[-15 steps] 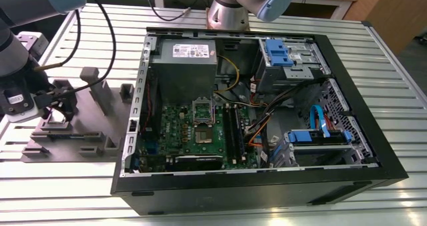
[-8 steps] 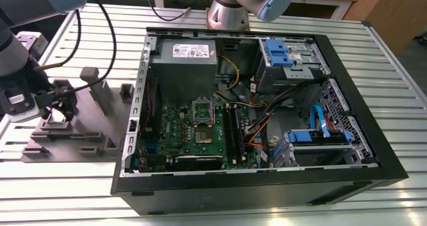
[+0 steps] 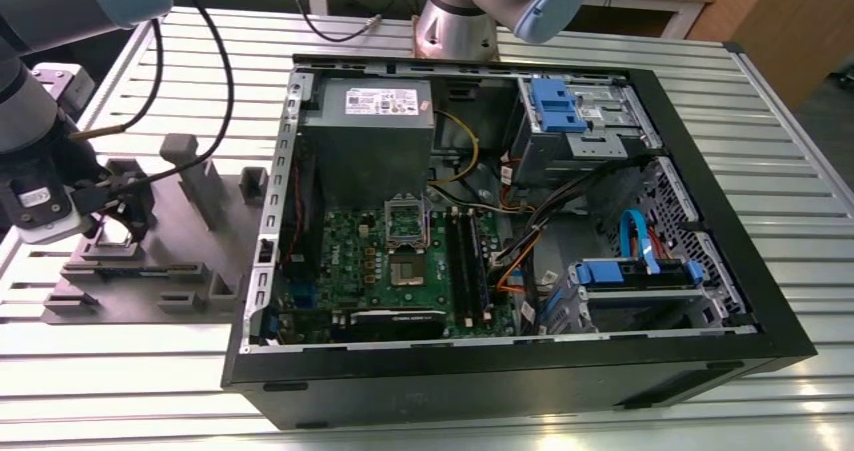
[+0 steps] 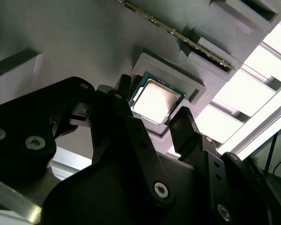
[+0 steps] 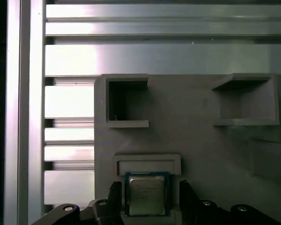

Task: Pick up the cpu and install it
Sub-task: 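Pick up the cpu and move it towards the insertion slot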

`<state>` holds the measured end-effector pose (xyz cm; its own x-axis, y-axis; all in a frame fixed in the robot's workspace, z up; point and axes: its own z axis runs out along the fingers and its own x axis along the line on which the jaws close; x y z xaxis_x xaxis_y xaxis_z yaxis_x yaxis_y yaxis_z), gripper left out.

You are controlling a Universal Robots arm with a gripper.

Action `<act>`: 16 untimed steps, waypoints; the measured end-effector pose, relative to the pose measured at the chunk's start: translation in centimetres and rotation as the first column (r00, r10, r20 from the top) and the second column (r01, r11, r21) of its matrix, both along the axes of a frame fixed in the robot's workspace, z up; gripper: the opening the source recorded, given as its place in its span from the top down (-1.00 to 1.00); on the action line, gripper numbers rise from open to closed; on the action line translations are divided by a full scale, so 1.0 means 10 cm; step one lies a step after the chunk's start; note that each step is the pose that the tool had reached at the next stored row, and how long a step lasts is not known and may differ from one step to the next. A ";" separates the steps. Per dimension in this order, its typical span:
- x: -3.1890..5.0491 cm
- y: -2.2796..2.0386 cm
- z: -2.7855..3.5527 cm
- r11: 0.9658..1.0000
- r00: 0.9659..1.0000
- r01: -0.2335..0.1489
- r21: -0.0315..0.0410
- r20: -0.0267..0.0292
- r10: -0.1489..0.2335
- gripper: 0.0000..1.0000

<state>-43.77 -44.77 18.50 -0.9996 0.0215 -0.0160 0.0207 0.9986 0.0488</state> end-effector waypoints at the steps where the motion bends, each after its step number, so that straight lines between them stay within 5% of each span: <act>1: 0.000 0.000 0.000 1.000 1.000 -0.003 0.000 0.000 0.003 -0.21; 16: -0.007 0.012 -0.017 1.000 1.000 -0.006 0.000 0.000 0.006 -0.21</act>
<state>-43.84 -44.64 18.33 -0.9997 0.0158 -0.0158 0.0150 0.9987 0.0487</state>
